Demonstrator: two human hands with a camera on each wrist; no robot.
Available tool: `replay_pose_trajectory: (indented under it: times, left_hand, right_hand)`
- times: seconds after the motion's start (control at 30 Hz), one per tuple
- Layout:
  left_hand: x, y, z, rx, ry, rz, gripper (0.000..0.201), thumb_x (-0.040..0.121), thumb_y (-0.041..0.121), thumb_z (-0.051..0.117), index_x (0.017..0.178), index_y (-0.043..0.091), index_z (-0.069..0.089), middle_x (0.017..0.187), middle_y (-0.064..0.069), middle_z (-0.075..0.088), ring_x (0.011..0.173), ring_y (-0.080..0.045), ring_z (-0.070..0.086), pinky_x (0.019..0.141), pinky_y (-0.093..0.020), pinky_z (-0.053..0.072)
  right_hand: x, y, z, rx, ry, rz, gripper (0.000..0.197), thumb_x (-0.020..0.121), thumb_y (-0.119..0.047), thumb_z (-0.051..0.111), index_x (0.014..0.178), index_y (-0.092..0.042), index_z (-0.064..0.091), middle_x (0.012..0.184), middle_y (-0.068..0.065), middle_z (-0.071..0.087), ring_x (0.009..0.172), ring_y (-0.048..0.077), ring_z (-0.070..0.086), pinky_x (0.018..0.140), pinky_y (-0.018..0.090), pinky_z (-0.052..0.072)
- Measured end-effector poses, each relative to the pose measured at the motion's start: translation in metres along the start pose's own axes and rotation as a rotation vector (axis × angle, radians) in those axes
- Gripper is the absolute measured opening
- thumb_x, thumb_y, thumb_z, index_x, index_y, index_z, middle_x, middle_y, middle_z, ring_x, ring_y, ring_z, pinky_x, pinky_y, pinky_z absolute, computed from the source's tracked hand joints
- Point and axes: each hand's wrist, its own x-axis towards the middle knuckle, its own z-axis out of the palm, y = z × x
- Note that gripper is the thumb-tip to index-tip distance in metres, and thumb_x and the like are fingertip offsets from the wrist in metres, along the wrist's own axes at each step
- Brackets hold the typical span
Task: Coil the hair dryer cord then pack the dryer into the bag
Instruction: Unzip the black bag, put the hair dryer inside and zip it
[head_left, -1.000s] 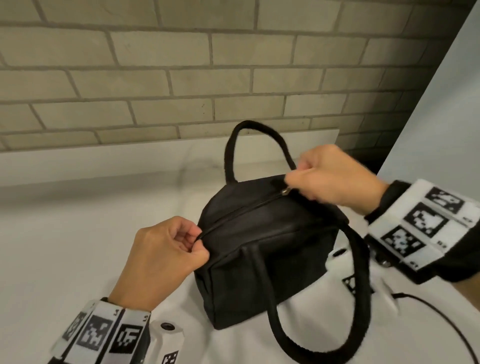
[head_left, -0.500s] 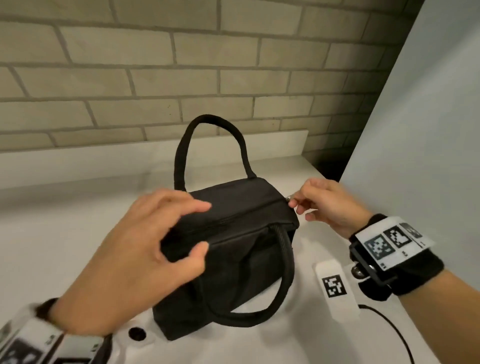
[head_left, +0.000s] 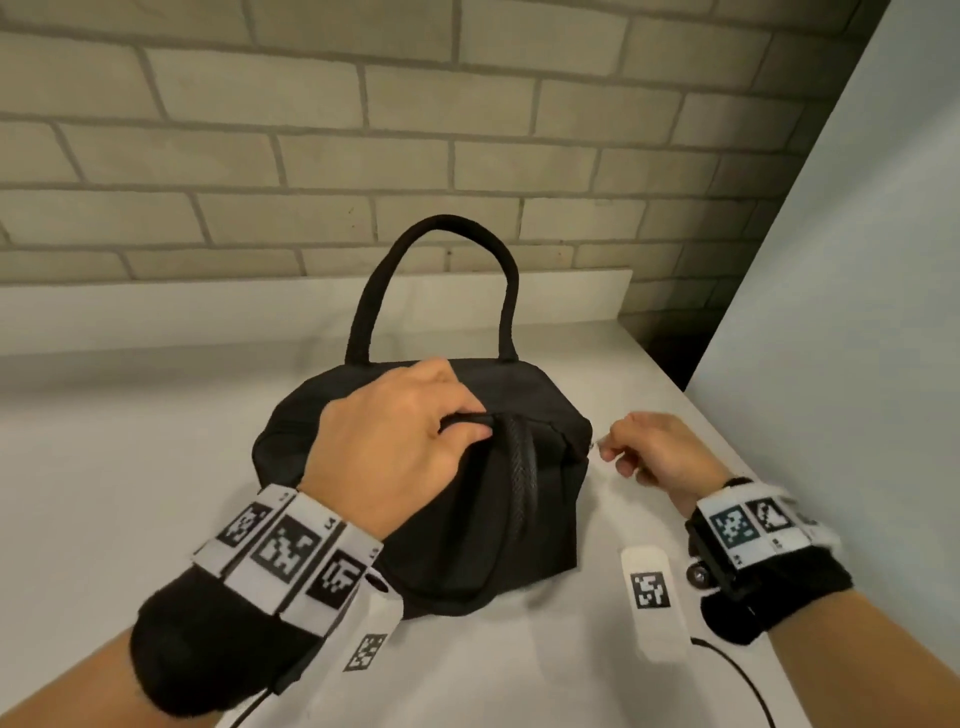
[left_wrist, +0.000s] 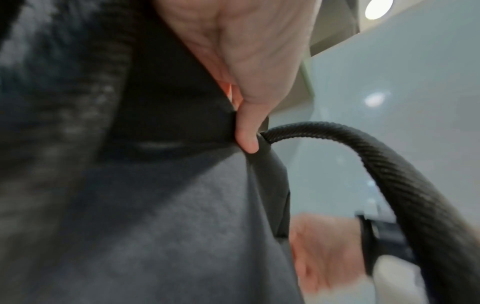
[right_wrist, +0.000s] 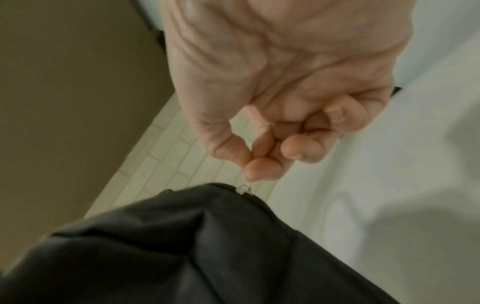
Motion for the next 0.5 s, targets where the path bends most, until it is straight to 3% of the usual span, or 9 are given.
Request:
replay_pose_trajectory:
  times: [0.13,0.23,0.27,0.3,0.33,0.4,0.47,0.5]
  left_hand:
    - [0.0,0.0,0.009,-0.053,-0.03,-0.062,0.008,0.078,0.037,0.061,0.082,0.032,0.066,0.079,0.017,0.055,0.073,0.002,0.05,0.06,-0.012,0.031]
    - [-0.001,0.001,0.006,-0.023,-0.079,-0.018,0.01,0.08,0.038,0.058,0.088,0.034,0.064,0.081,0.018,0.052,0.072,0.005,0.047,0.06,-0.011,0.03]
    - [-0.003,0.0,0.001,-0.026,-0.118,0.011,0.013,0.081,0.039,0.057,0.093,0.036,0.062,0.084,0.019,0.051,0.076,0.005,0.046,0.064,-0.01,0.033]
    - [-0.005,-0.002,-0.006,-0.05,-0.165,0.037,0.019,0.081,0.04,0.057,0.099,0.038,0.059,0.089,0.02,0.05,0.084,0.005,0.046,0.072,-0.011,0.036]
    - [-0.008,-0.005,-0.016,-0.083,-0.212,0.062,0.026,0.079,0.043,0.057,0.105,0.039,0.055,0.095,0.022,0.05,0.092,0.006,0.045,0.082,-0.013,0.037]
    - [-0.018,-0.016,-0.039,-0.162,-0.212,0.092,0.04,0.071,0.044,0.054,0.111,0.043,0.049,0.103,0.024,0.049,0.104,0.006,0.045,0.093,-0.013,0.034]
    - [-0.037,-0.037,-0.056,-0.224,-0.136,0.045,0.046,0.066,0.035,0.047,0.11,0.048,0.049,0.106,0.026,0.049,0.108,0.004,0.046,0.093,-0.005,0.03]
    - [-0.048,-0.049,-0.061,-0.244,-0.117,0.011,0.05,0.062,0.033,0.045,0.108,0.051,0.049,0.108,0.027,0.048,0.11,0.004,0.044,0.093,-0.001,0.027]
  right_hand:
    - [0.005,0.036,0.026,0.165,-0.137,0.216,0.022,0.081,-0.004,0.046,0.061,-0.007,0.053,0.052,0.002,0.058,0.038,0.01,0.043,0.042,0.02,0.021]
    - [0.006,0.039,0.025,0.101,-0.131,0.138,0.014,0.085,-0.006,0.05,0.074,-0.005,0.058,0.065,0.006,0.063,0.047,0.013,0.047,0.042,0.02,0.03]
    - [0.004,0.04,0.022,0.016,-0.067,0.033,0.005,0.085,-0.008,0.055,0.082,-0.006,0.057,0.077,0.008,0.064,0.053,0.014,0.05,0.046,0.019,0.036]
    - [0.0,0.04,0.02,-0.092,0.036,-0.094,0.008,0.083,-0.011,0.06,0.089,-0.01,0.055,0.088,0.008,0.063,0.061,0.014,0.052,0.055,0.021,0.041]
    - [-0.006,0.041,0.018,-0.204,0.161,-0.247,0.021,0.08,-0.013,0.065,0.096,-0.017,0.052,0.099,0.006,0.06,0.07,0.012,0.053,0.064,0.024,0.043]
    - [-0.024,0.038,0.018,-0.392,0.31,-0.705,0.047,0.074,-0.014,0.072,0.11,-0.024,0.045,0.12,0.003,0.049,0.092,0.011,0.051,0.082,0.029,0.044]
    - [-0.044,0.03,0.024,-0.599,0.289,-1.127,0.055,0.072,-0.02,0.072,0.117,-0.029,0.041,0.129,0.009,0.037,0.112,0.02,0.043,0.094,0.031,0.039]
    - [-0.051,0.026,0.031,-0.679,0.262,-1.265,0.053,0.072,-0.024,0.068,0.117,-0.033,0.04,0.128,0.01,0.036,0.117,0.023,0.04,0.097,0.032,0.034]
